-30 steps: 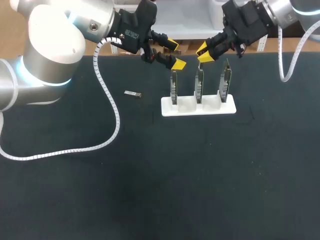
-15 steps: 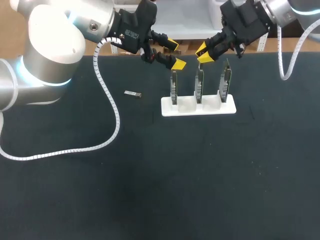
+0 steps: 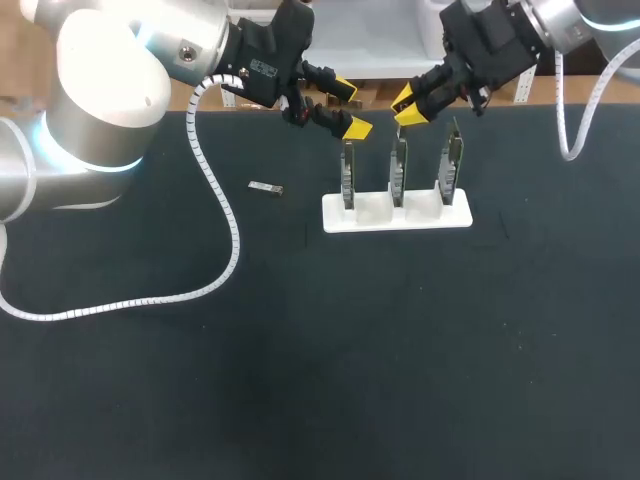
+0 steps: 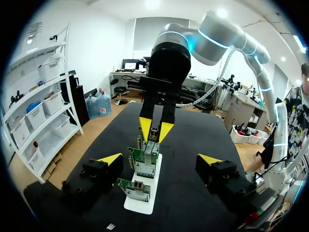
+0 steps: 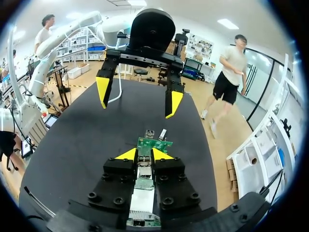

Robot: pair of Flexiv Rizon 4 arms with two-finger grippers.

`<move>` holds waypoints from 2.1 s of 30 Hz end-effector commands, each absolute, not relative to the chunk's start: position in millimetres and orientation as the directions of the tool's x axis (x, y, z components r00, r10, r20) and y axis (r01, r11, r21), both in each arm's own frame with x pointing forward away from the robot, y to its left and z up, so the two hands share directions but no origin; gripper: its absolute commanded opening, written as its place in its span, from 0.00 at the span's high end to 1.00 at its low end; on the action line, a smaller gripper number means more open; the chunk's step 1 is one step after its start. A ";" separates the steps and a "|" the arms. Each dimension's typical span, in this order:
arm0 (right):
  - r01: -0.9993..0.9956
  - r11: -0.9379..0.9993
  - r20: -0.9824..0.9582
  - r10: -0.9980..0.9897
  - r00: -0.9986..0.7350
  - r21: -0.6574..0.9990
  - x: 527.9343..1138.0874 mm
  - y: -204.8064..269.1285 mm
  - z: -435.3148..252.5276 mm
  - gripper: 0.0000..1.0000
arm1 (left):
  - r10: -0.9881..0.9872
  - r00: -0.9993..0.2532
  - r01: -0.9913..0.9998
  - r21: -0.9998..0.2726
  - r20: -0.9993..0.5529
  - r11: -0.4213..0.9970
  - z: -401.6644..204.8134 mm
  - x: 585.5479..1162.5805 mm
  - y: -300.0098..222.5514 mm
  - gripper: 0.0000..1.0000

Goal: Pick up the optical module with the left hand, and insert it into the network port with the right hand.

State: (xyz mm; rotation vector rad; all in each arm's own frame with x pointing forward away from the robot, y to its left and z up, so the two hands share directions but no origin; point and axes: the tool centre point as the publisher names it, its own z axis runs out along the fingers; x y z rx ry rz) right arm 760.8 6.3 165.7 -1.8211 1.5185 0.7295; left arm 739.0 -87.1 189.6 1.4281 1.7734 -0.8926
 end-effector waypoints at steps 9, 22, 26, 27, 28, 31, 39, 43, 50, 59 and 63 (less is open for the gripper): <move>-0.984 -0.124 -0.756 -0.629 0.180 -0.130 762.9 9.3 161.3 1.00 | 0.519 -0.169 0.982 -0.095 -0.838 0.166 190.5 738.6 -87.7 0.00; -0.985 -0.113 -0.758 -0.629 0.172 -0.130 764.3 9.2 161.8 1.00 | 0.519 -0.169 0.982 -0.095 -0.838 0.166 190.5 738.6 -87.7 0.00; -0.985 -0.107 -0.763 -0.622 0.175 -0.138 765.6 9.6 165.9 1.00 | 0.519 -0.169 0.982 -0.095 -0.838 0.166 190.5 738.6 -87.7 0.00; -0.984 -0.106 -0.763 -0.621 0.178 -0.143 766.3 9.7 166.9 1.00 | 0.519 -0.169 0.982 -0.095 -0.838 0.166 190.5 738.6 -87.7 0.00; -0.984 -0.105 -0.764 -0.620 0.179 -0.145 766.8 9.8 168.1 1.00 | 0.519 -0.169 0.982 -0.095 -0.838 0.166 190.5 738.6 -87.7 0.00; -0.983 -0.103 -0.766 -0.617 0.181 -0.149 766.8 10.1 169.5 1.00 | 0.519 -0.169 0.982 -0.095 -0.838 0.166 190.5 738.6 -87.7 0.00; -0.985 -0.093 -0.767 -0.619 0.172 -0.146 764.5 9.2 168.4 1.00 | 0.519 -0.169 0.982 -0.095 -0.838 0.166 190.5 738.6 -87.7 0.00; -0.986 -0.086 -0.767 -0.620 0.166 -0.144 763.9 7.9 167.0 1.00 | 0.519 -0.169 0.982 -0.095 -0.838 0.166 190.5 738.6 -87.7 0.00; -0.988 -0.076 -0.766 -0.624 0.153 -0.135 763.8 5.4 162.9 1.00 | 0.519 -0.169 0.982 -0.095 -0.838 0.166 190.5 738.6 -87.7 0.00; -0.986 -0.055 -0.777 -0.609 0.157 -0.156 762.0 4.0 169.1 1.00 | 0.519 -0.169 0.982 -0.095 -0.838 0.166 190.5 738.6 -87.7 0.00; -0.983 -0.053 -0.783 -0.599 0.170 -0.174 760.8 5.2 177.7 1.00 | 0.519 -0.169 0.982 -0.095 -0.838 0.166 190.5 738.6 -87.7 0.00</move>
